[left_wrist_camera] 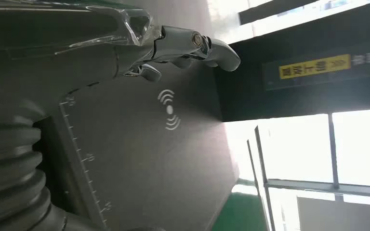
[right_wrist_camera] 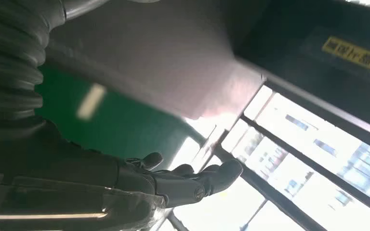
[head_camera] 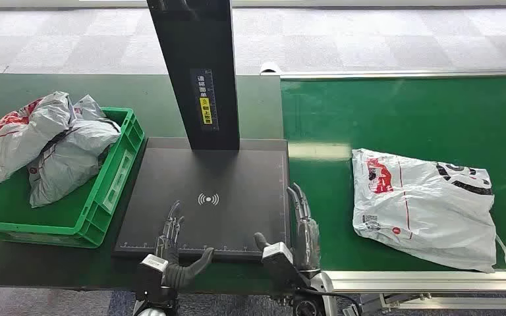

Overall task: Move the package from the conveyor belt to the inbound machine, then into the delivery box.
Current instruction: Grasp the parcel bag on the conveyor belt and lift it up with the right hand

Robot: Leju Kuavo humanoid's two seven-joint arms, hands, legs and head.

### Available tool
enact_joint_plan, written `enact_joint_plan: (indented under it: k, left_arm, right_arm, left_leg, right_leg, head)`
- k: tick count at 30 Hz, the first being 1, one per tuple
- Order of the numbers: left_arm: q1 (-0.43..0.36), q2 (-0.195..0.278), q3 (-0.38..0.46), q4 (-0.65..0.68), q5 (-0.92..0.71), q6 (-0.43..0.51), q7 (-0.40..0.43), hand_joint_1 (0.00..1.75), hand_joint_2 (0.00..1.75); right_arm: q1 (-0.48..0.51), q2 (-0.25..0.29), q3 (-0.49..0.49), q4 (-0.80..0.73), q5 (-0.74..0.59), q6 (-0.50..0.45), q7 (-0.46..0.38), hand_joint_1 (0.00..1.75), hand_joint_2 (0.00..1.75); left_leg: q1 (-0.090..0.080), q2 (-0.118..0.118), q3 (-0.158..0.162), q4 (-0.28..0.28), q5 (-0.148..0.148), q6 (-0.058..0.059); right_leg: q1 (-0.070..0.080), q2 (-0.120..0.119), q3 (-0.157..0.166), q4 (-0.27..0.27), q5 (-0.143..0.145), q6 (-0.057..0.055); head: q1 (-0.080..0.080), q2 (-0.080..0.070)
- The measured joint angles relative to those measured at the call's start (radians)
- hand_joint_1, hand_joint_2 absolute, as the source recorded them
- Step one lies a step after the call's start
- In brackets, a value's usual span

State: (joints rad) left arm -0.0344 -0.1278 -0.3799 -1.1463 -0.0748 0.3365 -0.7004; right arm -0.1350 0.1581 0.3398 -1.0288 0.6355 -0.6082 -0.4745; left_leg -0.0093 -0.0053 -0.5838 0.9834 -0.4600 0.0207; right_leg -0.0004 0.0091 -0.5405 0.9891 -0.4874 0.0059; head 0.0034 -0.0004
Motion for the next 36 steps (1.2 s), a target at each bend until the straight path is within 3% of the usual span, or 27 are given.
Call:
enact_joint_plan:
  k: [5, 7, 9, 12, 19, 24, 29, 33, 36]
  left_arm:
    - [-0.001, 0.000, 0.000, 0.000, 0.000, 0.000, 0.000, 0.00, 1.75]
    - [-0.021, -0.008, 0.003, -0.007, -0.022, -0.017, 0.000, 0.00, 1.75]
    - [-0.044, -0.019, 0.010, -0.025, -0.043, -0.040, 0.000, 0.00, 1.75]
    - [-0.052, -0.024, 0.018, -0.043, -0.042, -0.050, 0.000, 0.00, 1.75]
    - [-0.050, -0.033, 0.034, -0.060, -0.031, -0.079, 0.001, 0.00, 1.75]
    - [-0.014, -0.040, 0.040, -0.105, -0.052, -0.094, 0.016, 0.00, 1.75]
    - [0.007, -0.044, 0.048, -0.131, -0.062, -0.105, 0.022, 0.00, 1.75]
    - [0.015, -0.045, 0.049, -0.133, -0.073, -0.124, 0.026, 0.00, 1.75]
    - [0.015, -0.046, 0.048, -0.130, -0.073, -0.126, 0.024, 0.00, 1.75]
  right_arm:
    - [-0.004, -0.001, -0.002, -0.001, 0.003, 0.001, 0.003, 0.00, 1.75]
    - [-0.127, -0.072, -0.148, 0.010, 0.040, 0.057, 0.077, 0.00, 1.75]
    - [-0.291, -0.176, -0.387, 0.055, 0.051, 0.099, 0.117, 0.00, 1.75]
    - [-0.338, -0.219, -0.520, 0.094, 0.022, 0.086, 0.081, 0.00, 1.75]
    - [-0.275, -0.206, -0.534, 0.049, 0.017, 0.186, 0.055, 0.00, 1.75]
    - [-0.180, -0.193, -0.493, -0.054, 0.056, 0.199, 0.183, 0.00, 1.75]
    - [-0.168, -0.210, -0.498, -0.064, 0.022, 0.265, 0.221, 0.00, 1.75]
    - [-0.219, -0.257, -0.536, 0.057, -0.049, 0.392, 0.287, 0.00, 1.75]
    - [-0.285, -0.300, -0.556, 0.215, -0.022, 0.458, 0.322, 0.00, 1.75]
  left_leg:
    - [0.000, 0.000, 0.000, 0.000, 0.000, 0.000]
    - [-0.001, -0.002, 0.000, 0.001, 0.002, 0.003]
    - [-0.002, -0.004, 0.000, 0.002, 0.004, 0.005]
    - [-0.002, -0.005, -0.001, 0.003, 0.003, 0.005]
    - [0.001, -0.005, -0.001, 0.002, 0.003, 0.005]
    - [0.001, -0.005, -0.002, 0.002, 0.003, 0.004]
    - [0.000, -0.004, -0.002, 0.002, 0.003, 0.004]
    - [0.000, -0.005, -0.002, 0.002, 0.003, 0.005]
    - [0.000, -0.004, -0.002, 0.002, 0.003, 0.005]
  right_leg:
    - [0.000, 0.000, 0.000, 0.000, 0.000, 0.000]
    - [-0.001, -0.002, 0.001, 0.000, 0.002, 0.003]
    - [-0.002, -0.005, 0.002, 0.000, 0.004, 0.005]
    - [-0.002, -0.005, 0.001, 0.000, 0.005, 0.006]
    - [0.001, -0.005, 0.001, 0.000, 0.003, 0.004]
    - [0.001, -0.005, 0.001, 0.000, 0.002, 0.003]
    - [0.000, -0.005, 0.001, 0.000, 0.002, 0.004]
    - [0.000, -0.006, 0.001, 0.000, 0.003, 0.004]
    - [0.000, -0.005, 0.002, 0.000, 0.004, 0.004]
  head:
    - [0.000, 0.000]
    - [0.001, 0.000]
    - [0.001, 0.000]
    - [0.000, 0.000]
    - [0.001, 0.000]
    - [0.000, 0.000]
    - [0.000, 0.000]
    - [0.001, 0.000]
    - [0.001, 0.000]
